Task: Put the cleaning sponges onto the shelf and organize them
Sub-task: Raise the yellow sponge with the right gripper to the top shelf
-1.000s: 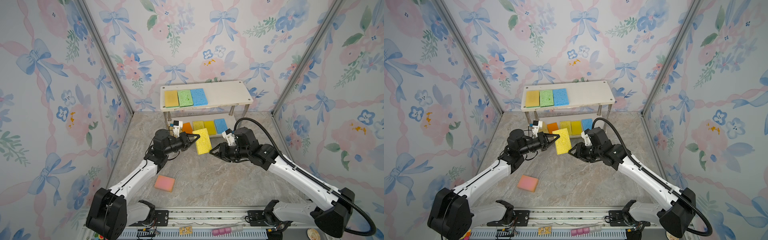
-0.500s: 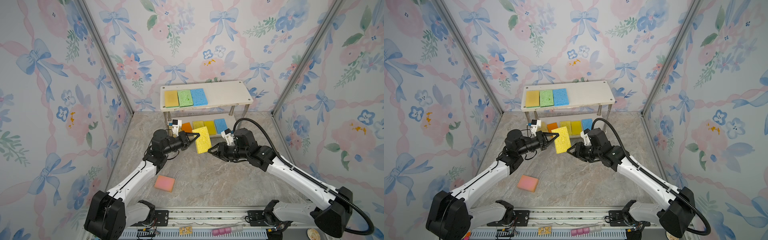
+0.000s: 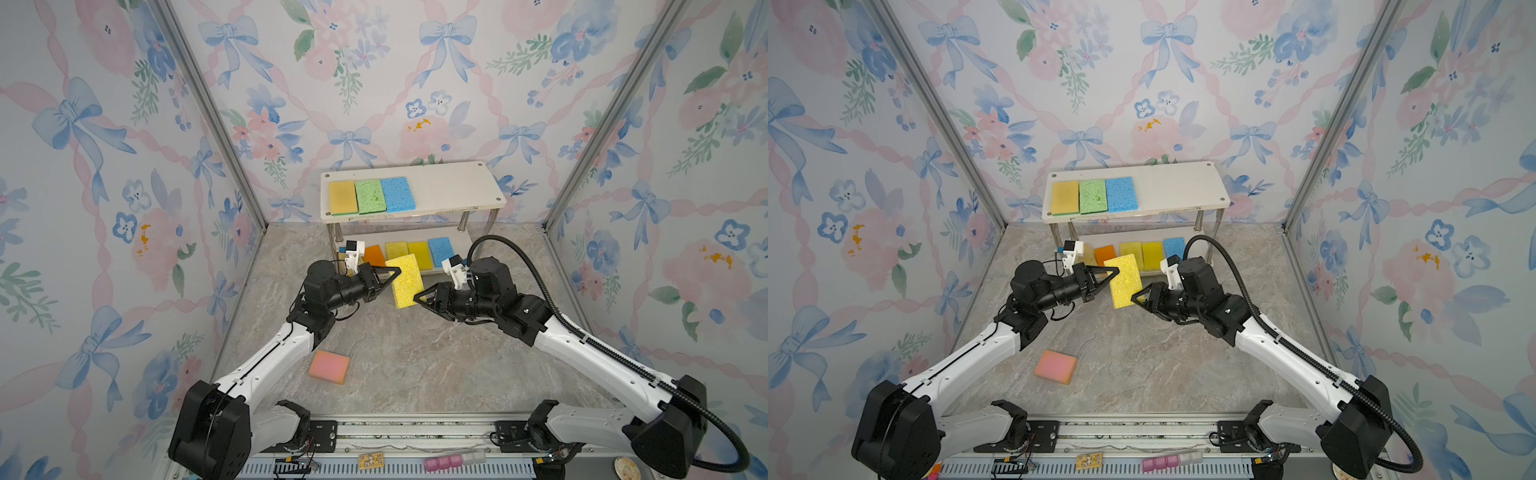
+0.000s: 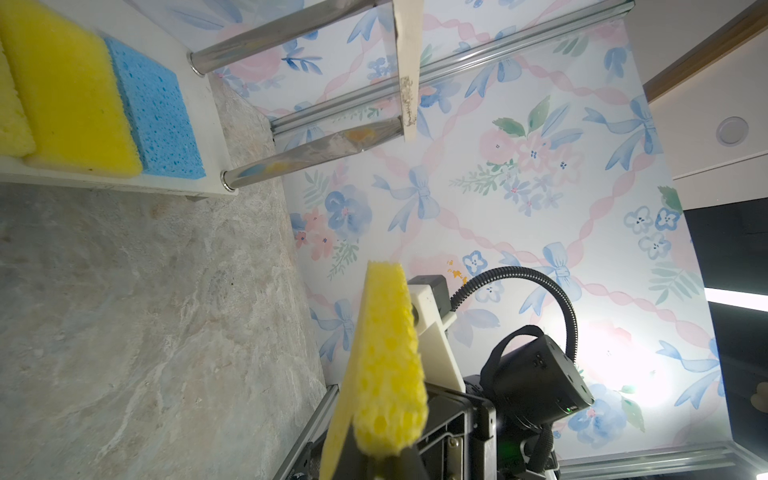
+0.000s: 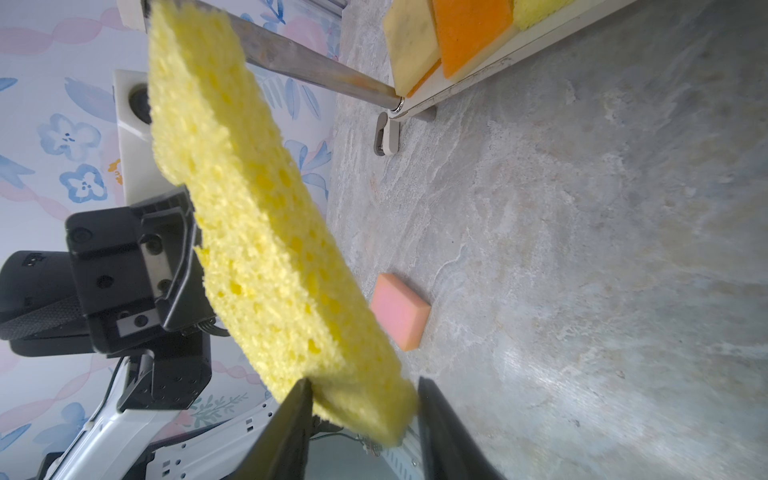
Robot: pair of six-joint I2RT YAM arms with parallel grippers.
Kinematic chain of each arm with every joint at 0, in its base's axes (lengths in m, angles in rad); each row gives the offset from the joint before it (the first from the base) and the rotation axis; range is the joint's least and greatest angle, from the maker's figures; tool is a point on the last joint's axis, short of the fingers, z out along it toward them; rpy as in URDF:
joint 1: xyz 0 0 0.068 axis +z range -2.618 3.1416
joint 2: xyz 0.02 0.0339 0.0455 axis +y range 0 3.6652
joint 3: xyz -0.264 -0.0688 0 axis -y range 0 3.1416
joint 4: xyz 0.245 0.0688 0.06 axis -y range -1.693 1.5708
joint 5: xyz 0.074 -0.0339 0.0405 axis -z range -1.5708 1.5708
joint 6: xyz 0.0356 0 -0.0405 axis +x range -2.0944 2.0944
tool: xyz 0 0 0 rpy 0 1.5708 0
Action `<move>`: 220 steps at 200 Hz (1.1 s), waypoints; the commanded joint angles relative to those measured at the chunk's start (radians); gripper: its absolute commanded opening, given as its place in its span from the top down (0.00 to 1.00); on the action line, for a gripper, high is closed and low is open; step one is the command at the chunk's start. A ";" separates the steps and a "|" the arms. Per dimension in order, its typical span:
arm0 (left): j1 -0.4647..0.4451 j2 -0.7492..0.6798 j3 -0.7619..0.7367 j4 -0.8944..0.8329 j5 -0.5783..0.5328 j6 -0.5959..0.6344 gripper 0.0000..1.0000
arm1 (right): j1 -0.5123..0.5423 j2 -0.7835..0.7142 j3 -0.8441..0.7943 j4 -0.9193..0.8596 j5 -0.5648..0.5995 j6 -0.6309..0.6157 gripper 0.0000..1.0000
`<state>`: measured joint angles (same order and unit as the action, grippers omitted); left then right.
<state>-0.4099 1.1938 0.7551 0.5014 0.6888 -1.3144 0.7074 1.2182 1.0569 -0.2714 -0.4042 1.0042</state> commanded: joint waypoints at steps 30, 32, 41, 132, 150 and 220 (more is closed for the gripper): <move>-0.005 -0.023 -0.016 0.030 -0.010 -0.007 1.00 | -0.008 -0.054 -0.002 -0.015 0.001 -0.004 0.64; -0.005 -0.023 -0.017 0.031 -0.009 -0.007 1.00 | -0.010 -0.056 -0.002 -0.019 0.001 -0.005 0.65; -0.005 -0.023 -0.015 0.032 -0.009 -0.007 1.00 | -0.010 -0.058 0.000 -0.027 0.000 -0.007 0.68; -0.003 -0.039 -0.036 0.032 -0.025 -0.026 0.60 | -0.013 -0.043 0.138 -0.259 0.075 -0.144 0.89; 0.003 -0.048 -0.033 0.032 -0.022 -0.022 0.15 | -0.026 -0.049 0.188 -0.334 0.101 -0.194 0.90; 0.033 -0.142 -0.065 -0.059 -0.067 0.024 0.02 | -0.275 -0.071 0.435 -0.550 0.014 -0.330 0.91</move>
<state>-0.3851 1.0904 0.7044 0.4953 0.6415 -1.3403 0.5060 1.1683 1.3842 -0.7132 -0.3408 0.7483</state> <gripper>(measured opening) 0.979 0.093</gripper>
